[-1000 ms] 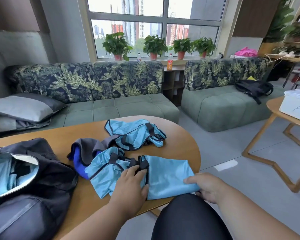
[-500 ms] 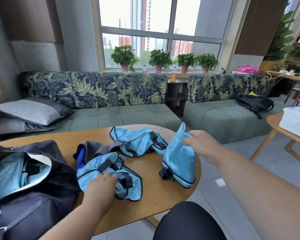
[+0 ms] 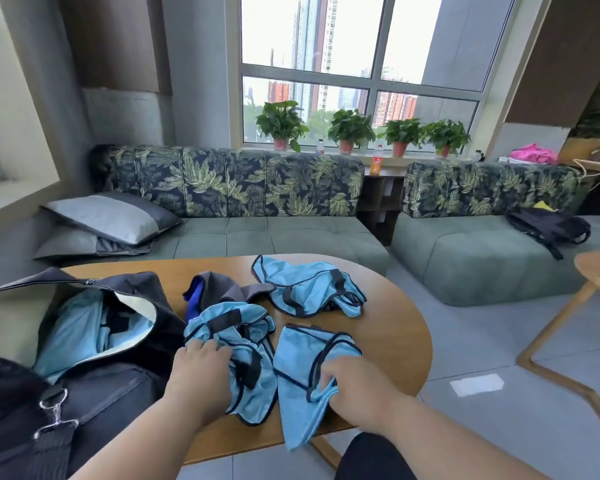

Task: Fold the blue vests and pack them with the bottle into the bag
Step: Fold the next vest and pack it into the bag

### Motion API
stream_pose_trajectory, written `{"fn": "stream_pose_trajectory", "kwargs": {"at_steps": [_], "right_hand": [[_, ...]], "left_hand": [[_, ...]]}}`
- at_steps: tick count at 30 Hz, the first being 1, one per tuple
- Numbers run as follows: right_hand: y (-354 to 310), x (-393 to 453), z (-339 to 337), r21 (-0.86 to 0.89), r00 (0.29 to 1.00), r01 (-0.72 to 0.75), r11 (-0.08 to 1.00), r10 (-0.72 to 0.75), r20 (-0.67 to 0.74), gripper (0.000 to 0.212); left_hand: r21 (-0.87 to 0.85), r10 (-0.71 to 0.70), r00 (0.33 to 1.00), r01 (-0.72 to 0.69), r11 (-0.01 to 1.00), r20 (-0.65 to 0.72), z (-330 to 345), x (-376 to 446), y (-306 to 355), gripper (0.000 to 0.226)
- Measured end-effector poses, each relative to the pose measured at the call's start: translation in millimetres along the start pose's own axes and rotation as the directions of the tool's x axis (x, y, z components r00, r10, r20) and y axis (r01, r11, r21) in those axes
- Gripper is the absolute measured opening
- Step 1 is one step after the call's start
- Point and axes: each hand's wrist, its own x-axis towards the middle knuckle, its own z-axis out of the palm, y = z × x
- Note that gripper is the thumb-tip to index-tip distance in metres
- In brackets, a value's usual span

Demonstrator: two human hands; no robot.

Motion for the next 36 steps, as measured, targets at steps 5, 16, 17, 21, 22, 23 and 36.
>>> {"fn": "stream_pose_trajectory", "kwargs": {"at_steps": [5,16,17,21,22,23,36], "right_hand": [[9,-24,28,0.025,0.999,-0.035,0.999,0.035,-0.027,0.022],[14,-43,31,0.129,0.991,0.007,0.992,0.011,-0.132,0.014],[14,-44,31,0.143,0.991,0.016,0.99,0.003,-0.131,0.015],[15,-44,34,0.241,0.99,0.028,0.97,0.008,-0.144,0.016],[17,-44,34,0.272,0.988,0.023,0.962,0.02,-0.155,0.015],[19,-44,34,0.306,0.986,0.022,0.952,0.03,-0.165,0.014],[43,-22,27,0.77,0.934,-0.158,0.618,0.346,-0.086,0.008]], "left_hand": [[-0.33,0.366,0.93,-0.343,0.879,0.008,-7,-36,36,0.093],[-0.267,0.517,0.855,-0.49,0.83,0.037,28,-31,82,0.066],[-0.286,0.51,0.86,-0.48,0.829,0.033,29,-32,83,0.063],[-0.378,0.48,0.877,-0.44,0.814,0.013,35,-30,83,0.052],[-0.41,0.472,0.882,-0.433,0.803,-0.006,36,-29,82,0.047],[-0.444,0.466,0.884,-0.431,0.785,-0.034,37,-28,80,0.041],[-0.666,0.224,0.971,-0.221,0.712,-0.082,-2,12,70,0.011]]}}
